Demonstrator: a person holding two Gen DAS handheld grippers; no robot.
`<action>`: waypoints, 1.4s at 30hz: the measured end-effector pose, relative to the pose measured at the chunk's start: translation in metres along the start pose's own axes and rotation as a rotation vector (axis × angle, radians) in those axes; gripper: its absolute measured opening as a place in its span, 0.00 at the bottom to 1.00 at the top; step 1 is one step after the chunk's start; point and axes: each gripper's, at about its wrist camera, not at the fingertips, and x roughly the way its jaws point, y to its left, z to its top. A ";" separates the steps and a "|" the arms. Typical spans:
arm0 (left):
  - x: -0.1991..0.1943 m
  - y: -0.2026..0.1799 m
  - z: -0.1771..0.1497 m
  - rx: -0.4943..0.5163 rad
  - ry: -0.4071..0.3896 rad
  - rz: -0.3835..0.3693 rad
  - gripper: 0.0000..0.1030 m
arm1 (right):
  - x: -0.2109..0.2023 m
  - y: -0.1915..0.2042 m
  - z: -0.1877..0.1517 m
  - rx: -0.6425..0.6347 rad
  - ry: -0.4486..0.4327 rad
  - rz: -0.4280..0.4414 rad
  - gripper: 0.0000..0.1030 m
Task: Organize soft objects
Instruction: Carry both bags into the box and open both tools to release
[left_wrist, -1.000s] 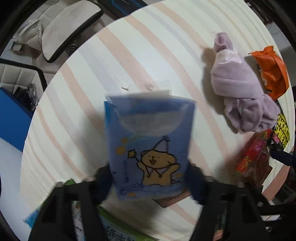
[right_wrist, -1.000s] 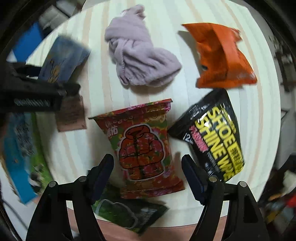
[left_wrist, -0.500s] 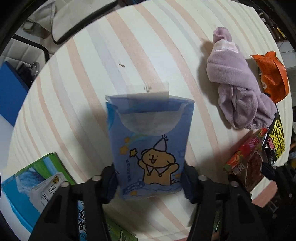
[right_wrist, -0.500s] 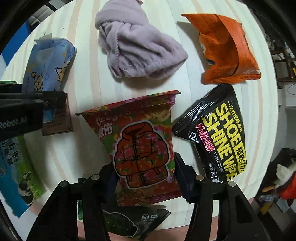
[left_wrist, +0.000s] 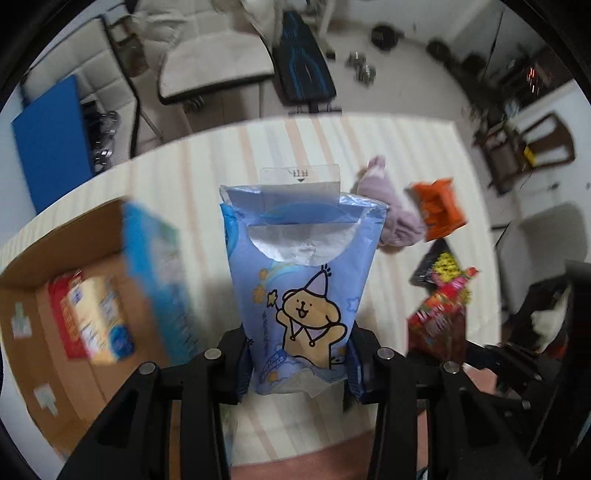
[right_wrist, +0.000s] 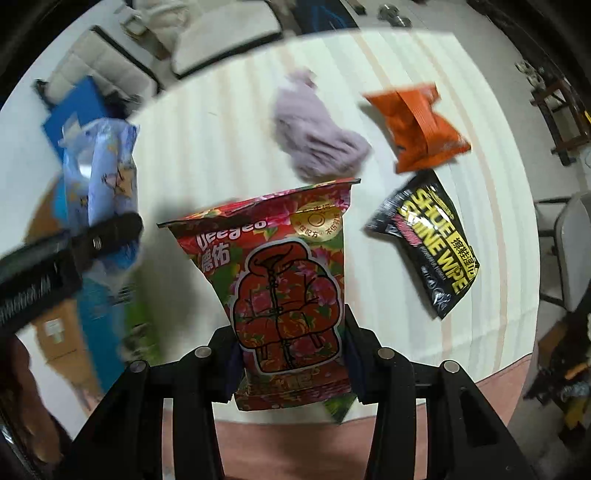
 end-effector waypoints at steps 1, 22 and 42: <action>-0.016 0.011 -0.006 -0.015 -0.026 -0.005 0.37 | -0.015 0.011 -0.006 -0.015 -0.018 0.018 0.46; -0.052 0.299 -0.038 -0.331 0.004 0.195 0.37 | 0.039 0.281 -0.017 -0.170 -0.020 0.071 0.46; 0.011 0.335 -0.026 -0.348 0.190 0.176 0.57 | 0.120 0.317 0.022 -0.143 0.001 -0.142 0.79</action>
